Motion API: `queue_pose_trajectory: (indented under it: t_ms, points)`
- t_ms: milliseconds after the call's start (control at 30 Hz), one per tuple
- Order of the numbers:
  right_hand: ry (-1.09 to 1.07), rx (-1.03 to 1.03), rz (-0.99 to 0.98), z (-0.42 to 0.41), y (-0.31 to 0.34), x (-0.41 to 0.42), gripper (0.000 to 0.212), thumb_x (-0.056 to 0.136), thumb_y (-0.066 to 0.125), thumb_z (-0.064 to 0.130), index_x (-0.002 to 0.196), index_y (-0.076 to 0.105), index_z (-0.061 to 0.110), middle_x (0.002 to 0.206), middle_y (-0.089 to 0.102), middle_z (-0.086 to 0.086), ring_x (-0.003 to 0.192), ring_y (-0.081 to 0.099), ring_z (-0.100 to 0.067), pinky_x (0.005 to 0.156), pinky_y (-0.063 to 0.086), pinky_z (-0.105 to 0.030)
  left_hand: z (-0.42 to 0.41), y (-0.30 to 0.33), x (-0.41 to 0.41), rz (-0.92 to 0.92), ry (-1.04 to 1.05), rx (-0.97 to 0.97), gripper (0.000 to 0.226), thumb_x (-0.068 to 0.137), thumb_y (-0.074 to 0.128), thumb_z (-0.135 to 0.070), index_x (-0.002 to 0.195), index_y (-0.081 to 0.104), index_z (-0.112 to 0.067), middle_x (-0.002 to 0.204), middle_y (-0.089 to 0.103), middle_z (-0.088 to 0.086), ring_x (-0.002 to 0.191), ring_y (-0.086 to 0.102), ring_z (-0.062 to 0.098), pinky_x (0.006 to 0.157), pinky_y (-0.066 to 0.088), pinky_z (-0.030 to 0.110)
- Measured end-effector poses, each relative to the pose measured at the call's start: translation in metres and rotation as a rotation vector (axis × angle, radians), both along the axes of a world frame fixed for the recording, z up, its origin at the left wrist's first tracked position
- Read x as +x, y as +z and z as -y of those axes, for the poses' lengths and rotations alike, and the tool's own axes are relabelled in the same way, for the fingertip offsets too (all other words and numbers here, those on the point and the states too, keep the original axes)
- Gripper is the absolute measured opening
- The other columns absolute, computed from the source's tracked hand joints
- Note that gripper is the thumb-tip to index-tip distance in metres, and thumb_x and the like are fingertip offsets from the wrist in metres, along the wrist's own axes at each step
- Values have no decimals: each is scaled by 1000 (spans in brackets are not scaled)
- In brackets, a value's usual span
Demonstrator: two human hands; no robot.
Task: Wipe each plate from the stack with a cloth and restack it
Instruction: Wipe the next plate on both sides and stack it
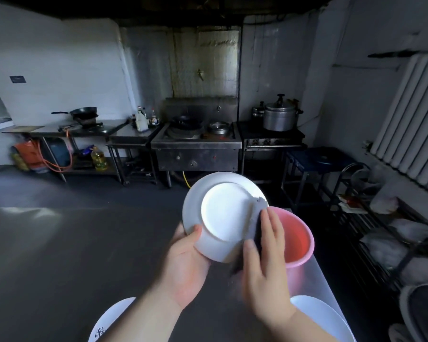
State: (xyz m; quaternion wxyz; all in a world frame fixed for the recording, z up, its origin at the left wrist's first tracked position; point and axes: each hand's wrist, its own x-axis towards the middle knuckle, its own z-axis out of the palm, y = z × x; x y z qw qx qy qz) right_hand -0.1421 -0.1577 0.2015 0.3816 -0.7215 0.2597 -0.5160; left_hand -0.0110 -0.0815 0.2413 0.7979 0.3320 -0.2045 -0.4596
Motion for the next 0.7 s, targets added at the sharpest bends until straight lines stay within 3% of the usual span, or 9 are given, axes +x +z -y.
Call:
queue_pose_trajectory:
  t_ms: [67, 167, 233, 300, 400, 467, 567, 633, 700]
  points:
    - [-17, 100, 68, 22, 25, -7, 54, 95, 49, 18, 149, 54, 21, 156, 43, 24, 143, 37, 11, 116, 27, -8, -5, 3, 7, 31, -50, 36, 59, 87, 60, -11, 146, 57, -15, 145, 62, 16, 136, 57, 38, 116, 38, 63]
    - [57, 93, 62, 54, 63, -15, 49, 87, 50, 4, 124, 74, 24, 132, 66, 23, 126, 56, 9, 102, 40, -5, -9, 15, 21, 31, -148, 109, 51, 96, 56, -37, 143, 60, -17, 143, 64, 15, 131, 60, 37, 113, 39, 64]
    - [140, 68, 27, 70, 75, -15, 49, 82, 48, 5, 117, 78, 21, 127, 70, 18, 126, 61, 0, 104, 44, -12, -9, 20, 27, 54, -211, 165, 52, 100, 45, -45, 144, 60, -23, 140, 66, 15, 118, 68, 35, 95, 57, 59]
    - [182, 33, -28, 78, 76, -15, 50, 82, 48, 5, 120, 77, 18, 130, 70, 14, 129, 60, -4, 109, 45, -20, -9, 19, 28, 88, -214, 171, 45, 100, 49, -34, 142, 62, -30, 138, 67, 12, 110, 71, 32, 73, 63, 50]
    - [114, -123, -172, 68, 52, -16, 53, 95, 48, 14, 146, 61, 16, 155, 51, 13, 146, 42, -1, 122, 32, -22, -11, 11, 23, 73, -160, 124, 44, 99, 50, -22, 141, 62, -30, 140, 67, 9, 118, 69, 32, 77, 62, 52]
    - [74, -160, -258, 41, 19, -15, 62, 106, 45, 32, 164, 32, 15, 172, 22, 10, 158, 18, -4, 128, 16, -24, -11, 5, 16, 57, -105, 83, 46, 102, 47, -19, 146, 56, -28, 142, 66, 7, 127, 65, 33, 82, 61, 55]
    - [94, -254, -404, -3, -21, -11, 80, 109, 32, 53, 166, -6, 12, 176, -14, 1, 162, -11, -17, 129, 0, -29, -10, -4, 8, 21, -2, 61, 42, 107, 42, -15, 146, 54, -25, 143, 65, 10, 128, 64, 36, 81, 61, 53]
    - [72, -258, -445, -1, -19, -7, 78, 108, 23, 61, 165, -11, 19, 174, -19, 4, 161, -14, -12, 129, -2, -27, -10, -6, 3, 13, 18, 52, 43, 105, 44, -16, 146, 54, -26, 144, 64, 11, 129, 63, 37, 85, 61, 54]
    - [22, -225, -432, 20, 1, -2, 73, 107, 18, 62, 166, -1, 23, 174, -10, 13, 159, -6, -1, 127, 2, -21, -10, -5, 0, 20, 9, 32, 45, 104, 45, -17, 147, 53, -27, 144, 64, 8, 130, 63, 35, 86, 60, 55]
